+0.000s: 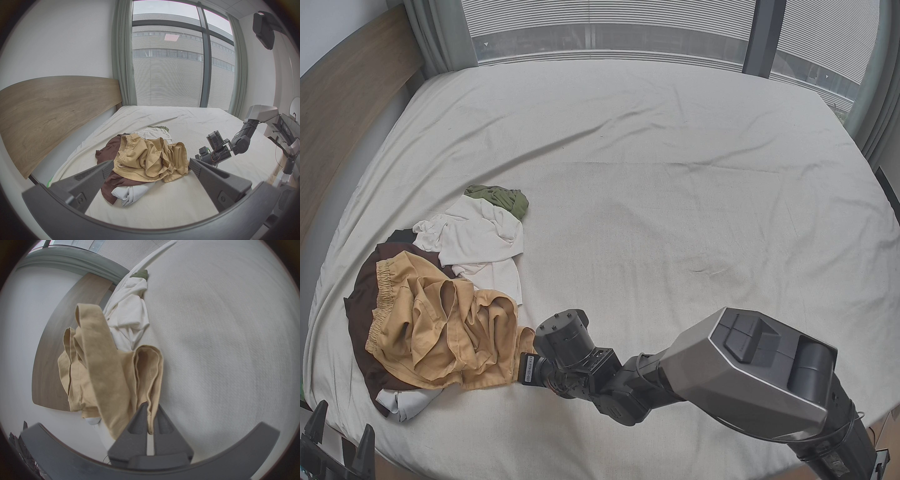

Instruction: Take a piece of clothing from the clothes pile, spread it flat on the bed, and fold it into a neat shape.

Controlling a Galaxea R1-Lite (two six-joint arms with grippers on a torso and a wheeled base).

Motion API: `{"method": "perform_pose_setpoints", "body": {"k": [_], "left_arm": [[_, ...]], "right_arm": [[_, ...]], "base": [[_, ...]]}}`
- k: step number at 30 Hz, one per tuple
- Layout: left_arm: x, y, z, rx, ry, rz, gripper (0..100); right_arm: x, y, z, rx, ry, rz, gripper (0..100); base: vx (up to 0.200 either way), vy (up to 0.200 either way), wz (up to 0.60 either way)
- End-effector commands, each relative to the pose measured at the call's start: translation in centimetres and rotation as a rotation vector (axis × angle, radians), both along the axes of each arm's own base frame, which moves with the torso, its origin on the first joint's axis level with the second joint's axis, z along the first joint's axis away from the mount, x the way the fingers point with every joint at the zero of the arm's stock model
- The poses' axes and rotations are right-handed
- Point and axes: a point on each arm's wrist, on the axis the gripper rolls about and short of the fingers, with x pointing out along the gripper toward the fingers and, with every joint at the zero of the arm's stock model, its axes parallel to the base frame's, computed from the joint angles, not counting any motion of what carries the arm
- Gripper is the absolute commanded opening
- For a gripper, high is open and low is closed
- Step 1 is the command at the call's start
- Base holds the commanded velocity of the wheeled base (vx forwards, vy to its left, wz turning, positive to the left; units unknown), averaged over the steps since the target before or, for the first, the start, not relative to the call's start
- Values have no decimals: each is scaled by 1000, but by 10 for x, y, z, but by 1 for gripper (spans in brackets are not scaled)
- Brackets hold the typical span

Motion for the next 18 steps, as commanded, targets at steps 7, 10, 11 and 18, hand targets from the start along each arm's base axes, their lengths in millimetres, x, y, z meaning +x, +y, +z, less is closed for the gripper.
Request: {"method": "perform_pose_setpoints", "body": {"k": [7,10,11,18], "left_arm": [[0,0,-5,2,2,1,100],[0,0,-5,3,2,1,100],[0,0,-5,3,0,1,100],[0,0,-5,3,2,0,100]], "right_arm": [[-2,-24,20,-22,-1,-53,0],[1,-35,24,-32,1,-78,0],[2,-37,25,-33,0,-84,0],[7,-61,36,-46,4,-129,0]], "base": [[0,0,0],[0,0,0],[0,0,0],[0,0,0]]}}
